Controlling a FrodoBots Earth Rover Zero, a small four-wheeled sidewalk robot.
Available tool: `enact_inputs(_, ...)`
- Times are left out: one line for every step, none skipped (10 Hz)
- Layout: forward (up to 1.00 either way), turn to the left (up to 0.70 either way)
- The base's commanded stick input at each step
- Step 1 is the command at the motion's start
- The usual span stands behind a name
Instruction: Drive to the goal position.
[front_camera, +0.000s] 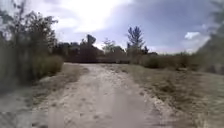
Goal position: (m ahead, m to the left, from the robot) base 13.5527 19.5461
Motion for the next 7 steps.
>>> enact_inputs(0.85,0.00)
enact_inputs(0.85,0.00)
enact_inputs(0.85,0.00)
enact_inputs(0.85,0.00)
enact_inputs(0.85,0.00)
enact_inputs(0.85,0.00)
enact_inputs(0.85,0.00)
